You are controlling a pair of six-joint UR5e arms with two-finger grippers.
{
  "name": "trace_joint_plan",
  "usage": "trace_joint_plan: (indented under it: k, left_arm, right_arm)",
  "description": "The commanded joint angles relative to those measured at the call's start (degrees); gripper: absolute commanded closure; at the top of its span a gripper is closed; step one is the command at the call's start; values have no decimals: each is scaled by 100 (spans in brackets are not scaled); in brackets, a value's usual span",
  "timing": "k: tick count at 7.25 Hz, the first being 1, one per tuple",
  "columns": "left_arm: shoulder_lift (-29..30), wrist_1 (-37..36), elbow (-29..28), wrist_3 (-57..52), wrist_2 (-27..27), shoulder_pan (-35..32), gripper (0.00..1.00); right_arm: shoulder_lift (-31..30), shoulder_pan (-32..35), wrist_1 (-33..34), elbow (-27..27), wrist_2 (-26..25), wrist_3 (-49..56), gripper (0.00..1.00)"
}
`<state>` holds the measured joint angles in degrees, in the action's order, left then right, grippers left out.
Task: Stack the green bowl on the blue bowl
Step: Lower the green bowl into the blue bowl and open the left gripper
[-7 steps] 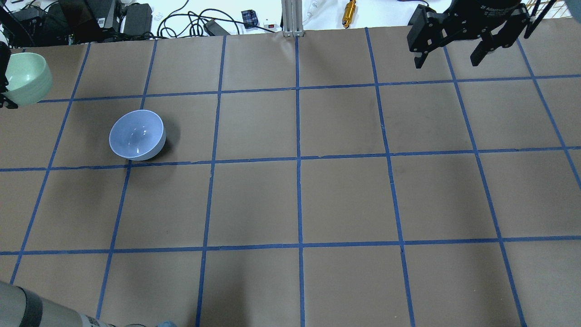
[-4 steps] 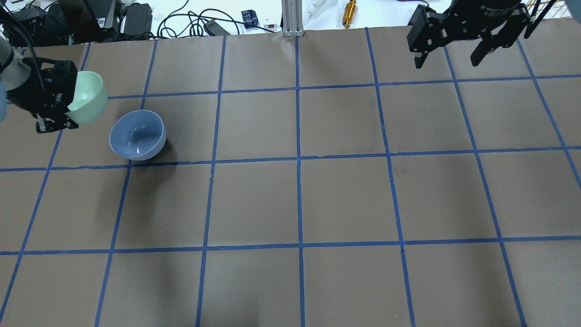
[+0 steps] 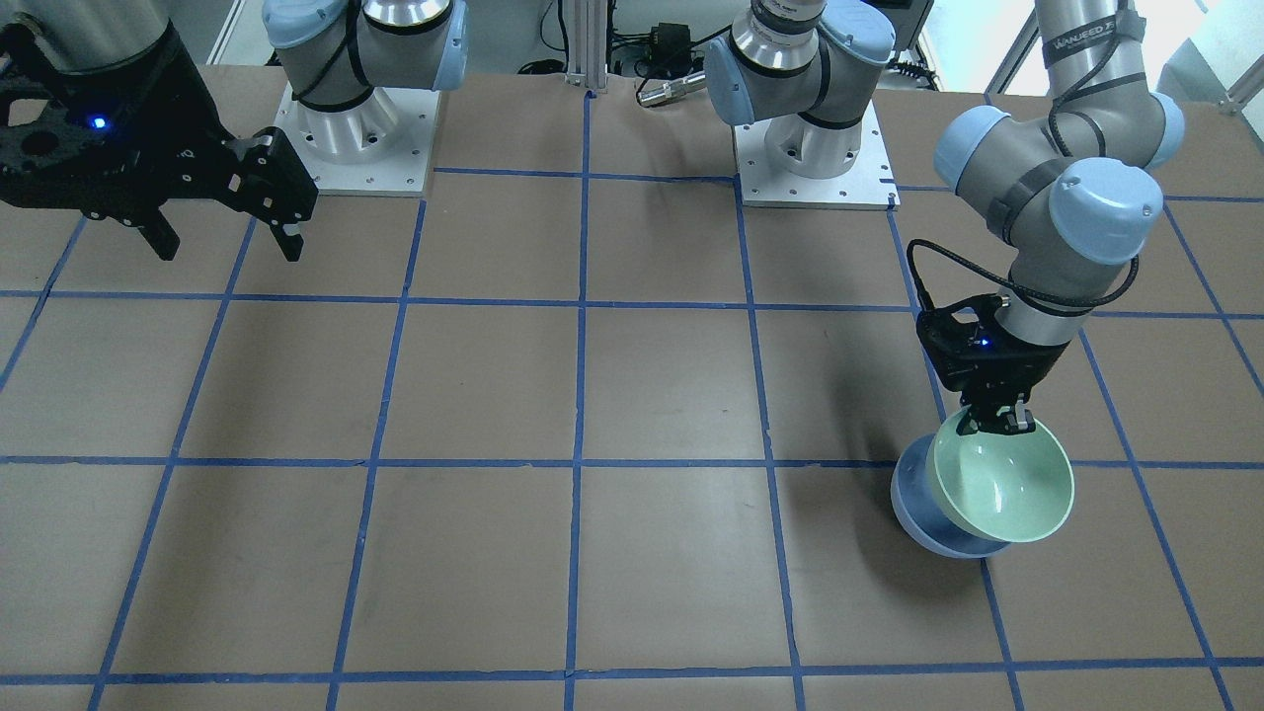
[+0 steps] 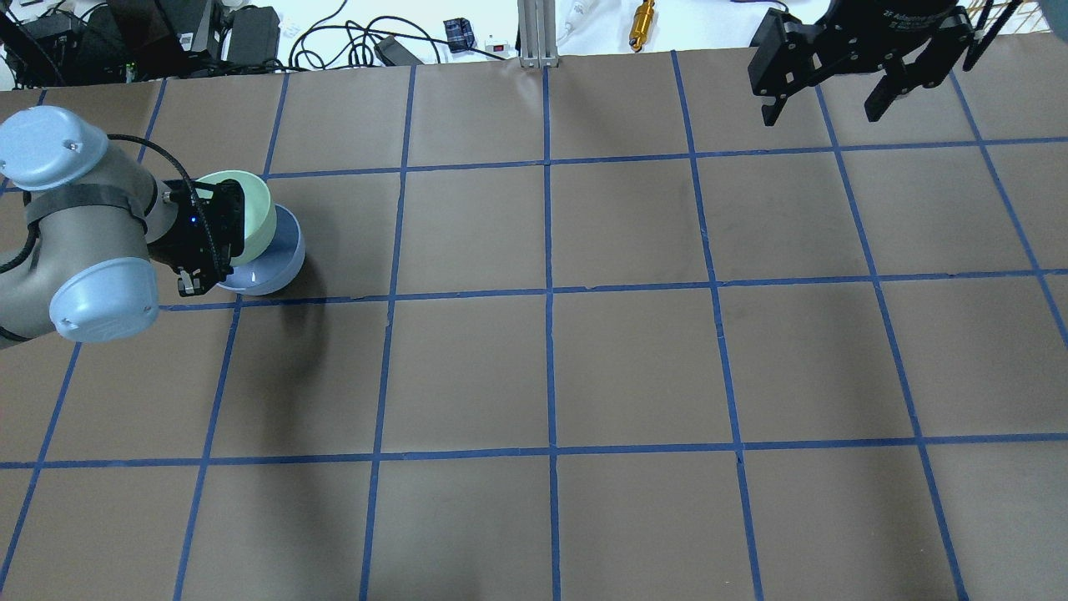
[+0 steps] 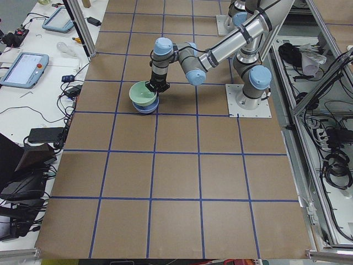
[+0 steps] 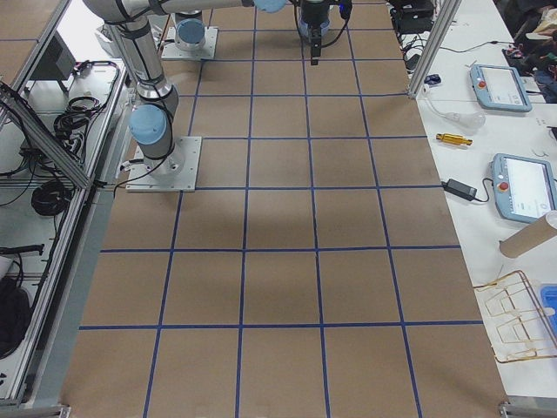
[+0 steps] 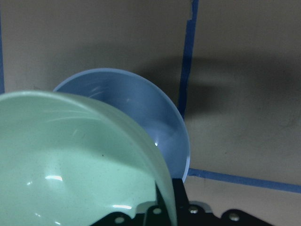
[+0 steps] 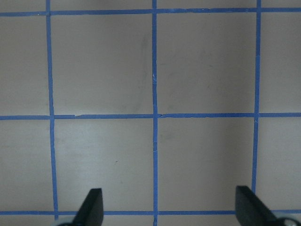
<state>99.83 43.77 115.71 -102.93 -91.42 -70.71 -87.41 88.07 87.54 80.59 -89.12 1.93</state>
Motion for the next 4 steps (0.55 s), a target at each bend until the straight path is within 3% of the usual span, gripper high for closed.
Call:
trace_joint_plan:
  k: [1, 3, 4]
  left_arm:
    - [176, -132, 39, 411, 71, -13, 2]
    - [64, -36, -74, 528, 37, -4, 0]
    - [-111, 513, -362, 642, 28, -22, 0]
  right_arm:
    - [-4, 0, 0, 0, 0, 0, 0]
    - [-4, 0, 0, 0, 0, 9, 0]
    - [4, 0, 0, 0, 0, 9, 0]
